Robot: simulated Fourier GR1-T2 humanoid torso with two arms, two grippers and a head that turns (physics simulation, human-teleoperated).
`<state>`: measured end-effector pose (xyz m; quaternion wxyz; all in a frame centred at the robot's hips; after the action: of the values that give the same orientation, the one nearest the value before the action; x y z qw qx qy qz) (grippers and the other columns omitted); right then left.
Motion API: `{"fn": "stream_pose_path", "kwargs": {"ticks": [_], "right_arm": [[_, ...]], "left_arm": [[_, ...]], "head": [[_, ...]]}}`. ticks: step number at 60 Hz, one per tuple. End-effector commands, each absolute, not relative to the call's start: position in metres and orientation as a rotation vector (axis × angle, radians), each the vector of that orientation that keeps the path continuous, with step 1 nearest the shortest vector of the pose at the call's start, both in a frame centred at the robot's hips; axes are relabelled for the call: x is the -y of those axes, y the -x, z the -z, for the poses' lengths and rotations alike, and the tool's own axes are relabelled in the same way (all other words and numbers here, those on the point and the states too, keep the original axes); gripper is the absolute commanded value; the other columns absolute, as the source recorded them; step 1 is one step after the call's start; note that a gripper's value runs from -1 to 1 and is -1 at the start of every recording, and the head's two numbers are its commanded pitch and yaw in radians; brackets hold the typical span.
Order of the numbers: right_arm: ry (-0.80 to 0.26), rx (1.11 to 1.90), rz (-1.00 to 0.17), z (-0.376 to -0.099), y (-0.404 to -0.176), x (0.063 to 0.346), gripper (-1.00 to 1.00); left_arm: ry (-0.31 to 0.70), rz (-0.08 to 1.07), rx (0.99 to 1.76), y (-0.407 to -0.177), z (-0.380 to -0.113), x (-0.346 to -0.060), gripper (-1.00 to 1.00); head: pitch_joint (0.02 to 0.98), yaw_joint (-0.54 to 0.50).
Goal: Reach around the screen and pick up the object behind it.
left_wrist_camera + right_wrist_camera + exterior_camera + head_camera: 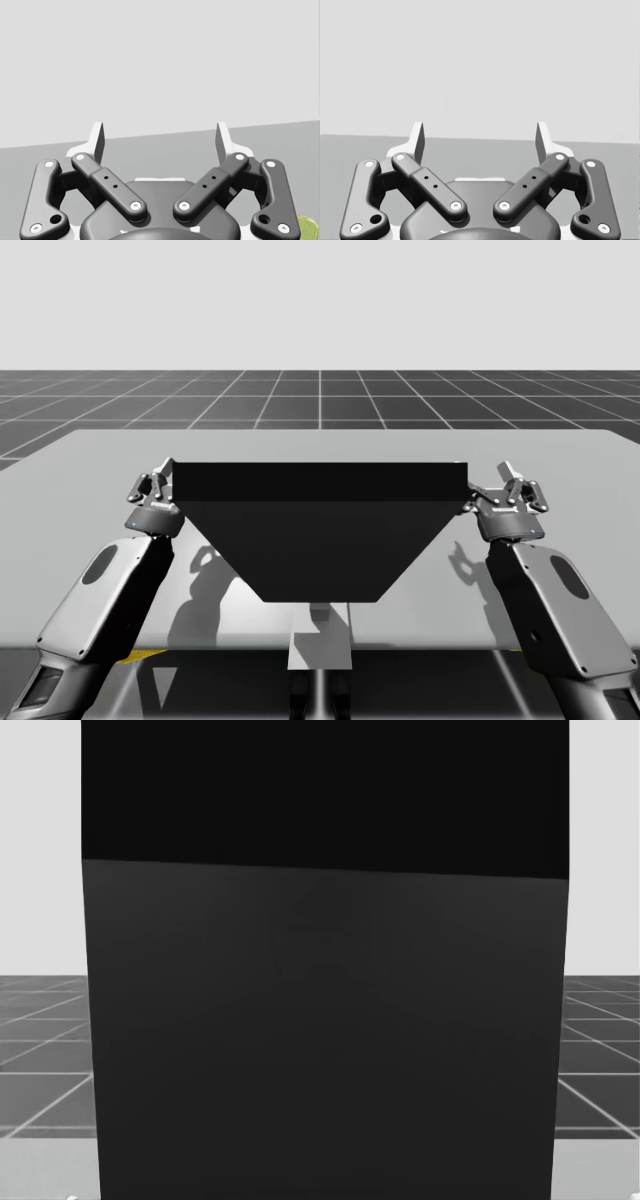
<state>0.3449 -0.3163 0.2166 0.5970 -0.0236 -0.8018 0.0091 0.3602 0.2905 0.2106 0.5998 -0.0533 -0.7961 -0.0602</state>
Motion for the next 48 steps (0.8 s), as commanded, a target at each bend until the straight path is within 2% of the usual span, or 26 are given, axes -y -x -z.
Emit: {"fn": "stream_pose_path", "kwargs": {"ticks": [1, 9, 13, 14, 16, 20, 21, 30, 40, 48], "right_arm": [[0.050, 1.839, -0.022, -0.216, -0.343, 0.317, -1.00], [-0.017, 1.858, -0.070, -0.216, -0.342, 0.313, -1.00], [-0.100, 1.822, -0.116, -0.214, -0.340, 0.310, -1.00], [-0.156, 1.802, -0.140, -0.213, -0.339, 0.308, -1.00], [-0.177, 1.786, -0.176, -0.213, -0.337, 0.307, -1.00], [-0.199, 1.788, -0.249, -0.209, -0.333, 0.302, -1.00], [-0.236, 1.787, -0.287, -0.208, -0.329, 0.299, -1.00], [-0.340, 1.748, -0.438, -0.204, -0.315, 0.293, -1.00], [-0.486, 1.719, -0.613, -0.201, -0.300, 0.298, -1.00], [-0.574, 1.698, -0.747, -0.204, -0.292, 0.299, -1.00]], "left_arm": [[0.123, 0.141, 1.844, -0.361, -0.210, -0.291, -1.00], [0.128, 0.143, 1.839, -0.361, -0.210, -0.291, -1.00], [0.171, 0.153, 1.811, -0.359, -0.211, -0.292, -1.00], [0.189, 0.157, 1.802, -0.358, -0.211, -0.292, -1.00], [0.201, 0.168, 1.792, -0.357, -0.212, -0.292, -1.00], [0.254, 0.226, 1.758, -0.349, -0.214, -0.290, -1.00], [0.276, 0.256, 1.738, -0.344, -0.216, -0.289, -1.00], [0.376, 0.394, 1.634, -0.320, -0.216, -0.290, -1.00], [0.436, 0.570, 1.552, -0.297, -0.212, -0.301, -1.00], [0.485, 0.647, 1.515, -0.289, -0.215, -0.307, -1.00]], "head": [[0.111, 0.00], [0.110, 0.01], [0.110, 0.01], [0.110, 0.01], [0.110, 0.01], [0.109, 0.01], [0.110, 0.00], [0.120, 0.00], [0.124, 0.01], [0.130, 0.02]]}}
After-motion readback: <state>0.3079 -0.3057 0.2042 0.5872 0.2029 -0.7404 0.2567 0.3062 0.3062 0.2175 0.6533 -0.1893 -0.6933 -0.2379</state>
